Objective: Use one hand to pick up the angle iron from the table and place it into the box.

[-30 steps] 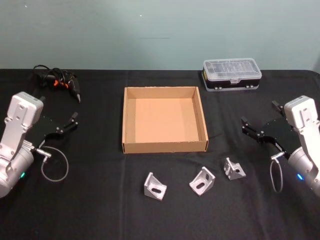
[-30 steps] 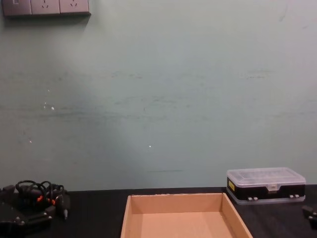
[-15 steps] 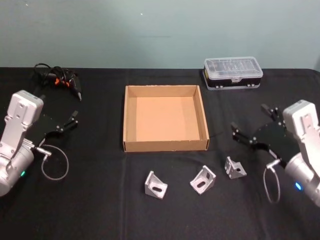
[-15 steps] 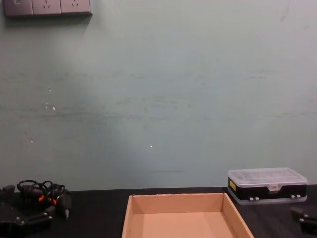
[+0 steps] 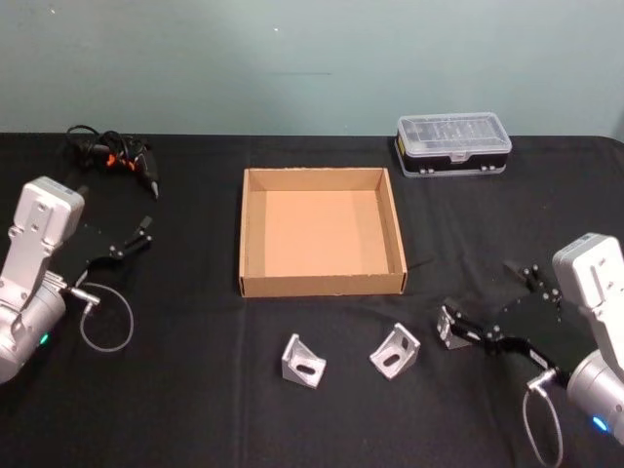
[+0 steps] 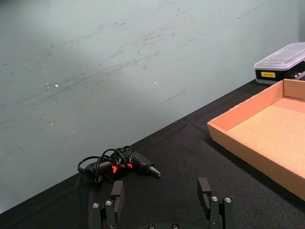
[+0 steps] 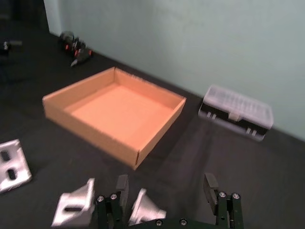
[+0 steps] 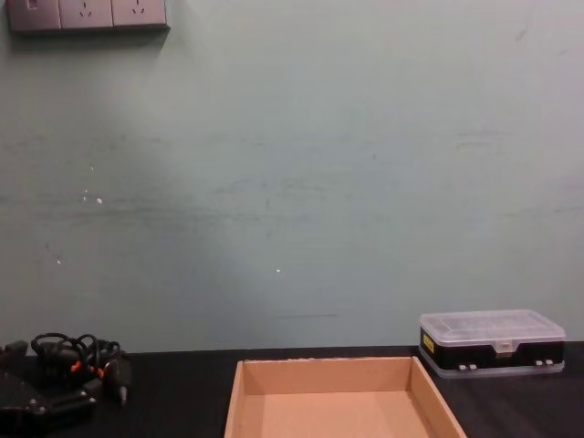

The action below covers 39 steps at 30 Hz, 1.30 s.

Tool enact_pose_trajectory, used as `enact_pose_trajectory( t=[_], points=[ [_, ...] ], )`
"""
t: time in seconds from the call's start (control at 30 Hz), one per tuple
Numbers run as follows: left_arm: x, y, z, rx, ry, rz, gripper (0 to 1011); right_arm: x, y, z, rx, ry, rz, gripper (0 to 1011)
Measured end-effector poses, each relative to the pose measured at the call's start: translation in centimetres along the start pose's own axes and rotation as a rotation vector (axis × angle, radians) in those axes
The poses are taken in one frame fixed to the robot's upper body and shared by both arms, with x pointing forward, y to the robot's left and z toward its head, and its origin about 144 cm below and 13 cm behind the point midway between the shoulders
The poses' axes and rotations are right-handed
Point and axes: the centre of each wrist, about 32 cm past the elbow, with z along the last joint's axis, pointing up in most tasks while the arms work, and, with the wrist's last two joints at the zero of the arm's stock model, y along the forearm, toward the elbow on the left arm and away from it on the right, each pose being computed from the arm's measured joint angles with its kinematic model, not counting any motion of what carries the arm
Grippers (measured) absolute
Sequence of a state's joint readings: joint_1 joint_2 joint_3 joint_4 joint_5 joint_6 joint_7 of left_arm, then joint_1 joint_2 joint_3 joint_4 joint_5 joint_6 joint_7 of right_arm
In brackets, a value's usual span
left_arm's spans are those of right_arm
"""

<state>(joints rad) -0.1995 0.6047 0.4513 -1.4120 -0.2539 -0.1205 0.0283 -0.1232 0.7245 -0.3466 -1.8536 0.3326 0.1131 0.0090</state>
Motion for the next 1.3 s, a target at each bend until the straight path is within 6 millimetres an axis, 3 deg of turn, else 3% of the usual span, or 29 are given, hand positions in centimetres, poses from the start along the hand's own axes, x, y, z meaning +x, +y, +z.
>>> enact_pose_trajectory(
  t=[0.4, 0.9, 1.3],
  points=[
    [0.0, 0.0, 0.0, 0.000, 0.000, 0.000, 1011, -1.7, 0.4, -0.1, -0.174, 0.074, -0.012, 1004],
    [0.0, 0.0, 0.0, 0.000, 0.000, 0.000, 1011, -2.6, 2.4, 0.1, -0.199, 0.084, -0.035, 1004],
    [0.0, 0.0, 0.0, 0.000, 0.000, 0.000, 1011, -2.6, 2.5, 0.0, -0.200, 0.090, -0.037, 1004]
  ],
)
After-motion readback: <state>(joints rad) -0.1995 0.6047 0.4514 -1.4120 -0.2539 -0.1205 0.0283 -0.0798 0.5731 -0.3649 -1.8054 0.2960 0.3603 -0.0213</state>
